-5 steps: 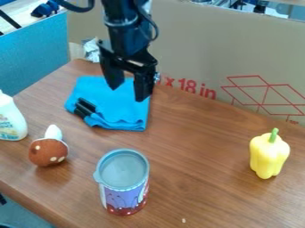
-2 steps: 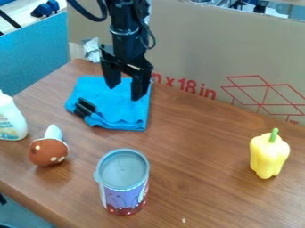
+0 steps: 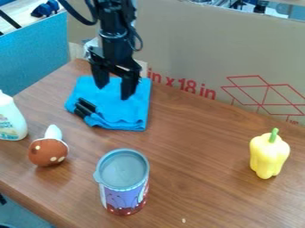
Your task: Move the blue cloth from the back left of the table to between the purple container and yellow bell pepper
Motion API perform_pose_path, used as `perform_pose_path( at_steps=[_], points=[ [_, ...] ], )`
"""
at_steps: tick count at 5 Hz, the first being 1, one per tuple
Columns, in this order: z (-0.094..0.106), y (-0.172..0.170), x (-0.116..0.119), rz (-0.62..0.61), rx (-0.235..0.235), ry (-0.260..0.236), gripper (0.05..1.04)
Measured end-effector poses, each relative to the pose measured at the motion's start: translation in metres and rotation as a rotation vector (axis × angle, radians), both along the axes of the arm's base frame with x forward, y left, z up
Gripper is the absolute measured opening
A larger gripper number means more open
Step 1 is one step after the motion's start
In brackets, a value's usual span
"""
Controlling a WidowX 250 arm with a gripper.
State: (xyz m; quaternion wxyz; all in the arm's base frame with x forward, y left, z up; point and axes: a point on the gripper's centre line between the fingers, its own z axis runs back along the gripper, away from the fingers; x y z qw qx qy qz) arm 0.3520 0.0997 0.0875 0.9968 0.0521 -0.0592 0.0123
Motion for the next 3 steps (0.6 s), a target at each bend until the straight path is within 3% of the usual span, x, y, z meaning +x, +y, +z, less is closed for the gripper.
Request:
perform_pose_path(
  at_steps=[2, 3],
  points=[
    [-0.011, 0.041, 0.001, 0.129, -0.024, -0.016, 1.002],
    [-0.030, 0.041, 0.003, 0.161, -0.019, 0.008, 1.002]
  ],
)
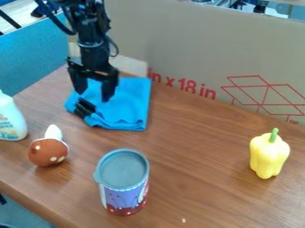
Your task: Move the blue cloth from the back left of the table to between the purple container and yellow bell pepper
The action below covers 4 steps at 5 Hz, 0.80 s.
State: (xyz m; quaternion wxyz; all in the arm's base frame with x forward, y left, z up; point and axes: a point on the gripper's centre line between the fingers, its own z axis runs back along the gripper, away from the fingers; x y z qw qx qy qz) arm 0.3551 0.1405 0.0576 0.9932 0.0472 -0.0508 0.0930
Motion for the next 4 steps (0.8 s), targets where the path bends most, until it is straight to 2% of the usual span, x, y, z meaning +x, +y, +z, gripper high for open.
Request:
perform_pose_path(
  at_steps=[1, 2, 4],
  points=[
    [-0.010, -0.011, 0.007, 0.001, -0.003, -0.007, 1.002],
    [-0.023, -0.028, 0.011, -0.009, -0.010, 0.011, 1.002],
    [-0.027, -0.066, 0.010, -0.073, -0.028, 0.052, 1.002]
  ],
)
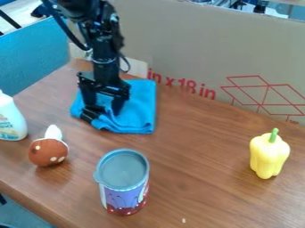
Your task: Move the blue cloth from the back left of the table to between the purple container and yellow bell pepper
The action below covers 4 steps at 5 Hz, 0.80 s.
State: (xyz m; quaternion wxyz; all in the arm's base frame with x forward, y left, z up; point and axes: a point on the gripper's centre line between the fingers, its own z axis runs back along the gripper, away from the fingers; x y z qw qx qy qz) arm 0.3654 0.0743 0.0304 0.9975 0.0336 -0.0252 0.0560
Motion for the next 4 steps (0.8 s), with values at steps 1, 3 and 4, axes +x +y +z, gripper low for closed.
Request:
perform_pose_path(
  at_steps=[1, 3, 4],
  points=[
    [-0.001, -0.034, 0.000, -0.101, -0.027, 0.043, 1.002],
    [-0.004, -0.114, -0.003, -0.318, -0.025, 0.077, 1.002],
    [-0.003, -0.133, -0.007, -0.360, -0.034, 0.097, 1.002]
  ],
)
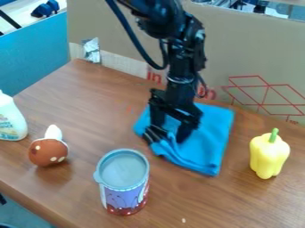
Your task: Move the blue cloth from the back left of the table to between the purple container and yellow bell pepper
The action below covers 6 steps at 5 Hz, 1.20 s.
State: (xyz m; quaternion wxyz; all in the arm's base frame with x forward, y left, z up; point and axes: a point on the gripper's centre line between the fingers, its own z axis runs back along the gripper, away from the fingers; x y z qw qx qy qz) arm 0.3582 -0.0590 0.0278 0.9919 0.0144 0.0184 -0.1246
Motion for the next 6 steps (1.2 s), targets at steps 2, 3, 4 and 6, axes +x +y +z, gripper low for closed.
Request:
perform_pose_path(
  at_steps=[2, 3, 4, 6],
  points=[
    [0.005, -0.004, -0.017, 0.015, -0.043, -0.014, 1.001],
    [0.035, 0.010, -0.019, 0.057, -0.070, -0.135, 1.001],
    [0.063, 0.013, -0.021, 0.054, -0.085, -0.242, 1.001],
    [0.087, -0.026, -0.053, -0.080, -0.095, -0.235, 1.001]
  ],
)
